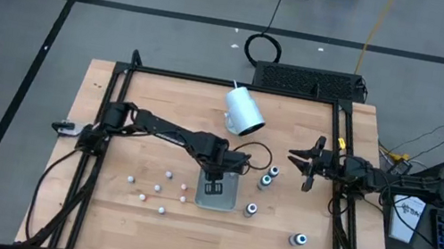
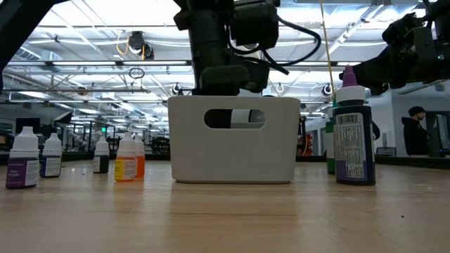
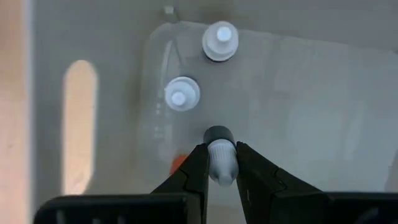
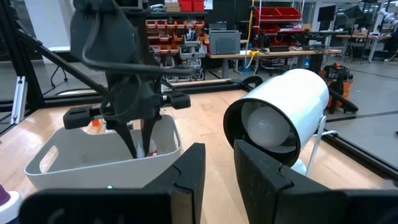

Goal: Pick & Place food coloring
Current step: Put the small green food coloring bottle into the gray bin, then put the bottom small black food coloring bottle into the gray bin

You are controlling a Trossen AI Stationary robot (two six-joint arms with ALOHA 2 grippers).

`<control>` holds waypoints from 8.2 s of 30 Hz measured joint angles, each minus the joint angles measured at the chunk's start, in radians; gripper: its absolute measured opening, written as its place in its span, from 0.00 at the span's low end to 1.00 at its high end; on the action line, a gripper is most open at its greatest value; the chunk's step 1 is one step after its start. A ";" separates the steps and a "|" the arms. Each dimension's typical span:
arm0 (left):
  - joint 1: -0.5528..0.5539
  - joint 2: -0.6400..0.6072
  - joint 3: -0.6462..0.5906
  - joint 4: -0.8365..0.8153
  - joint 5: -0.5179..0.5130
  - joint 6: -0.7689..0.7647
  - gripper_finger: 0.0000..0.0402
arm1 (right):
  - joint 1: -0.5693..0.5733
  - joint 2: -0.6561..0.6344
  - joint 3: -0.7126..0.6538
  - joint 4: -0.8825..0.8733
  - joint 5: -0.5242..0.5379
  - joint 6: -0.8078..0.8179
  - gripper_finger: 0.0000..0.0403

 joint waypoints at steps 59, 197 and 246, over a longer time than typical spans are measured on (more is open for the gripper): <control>-0.441 -0.643 -0.549 -0.452 -0.173 -1.178 0.56 | 0.000 0.000 0.000 0.000 0.000 0.000 0.19; -0.062 -0.078 -0.033 -0.157 -0.114 -0.220 0.18 | 0.000 0.001 0.000 0.000 0.000 0.000 0.19; -0.077 -0.017 -0.077 -0.046 -0.031 -0.273 0.38 | 0.000 0.001 0.000 -0.006 0.000 0.000 0.19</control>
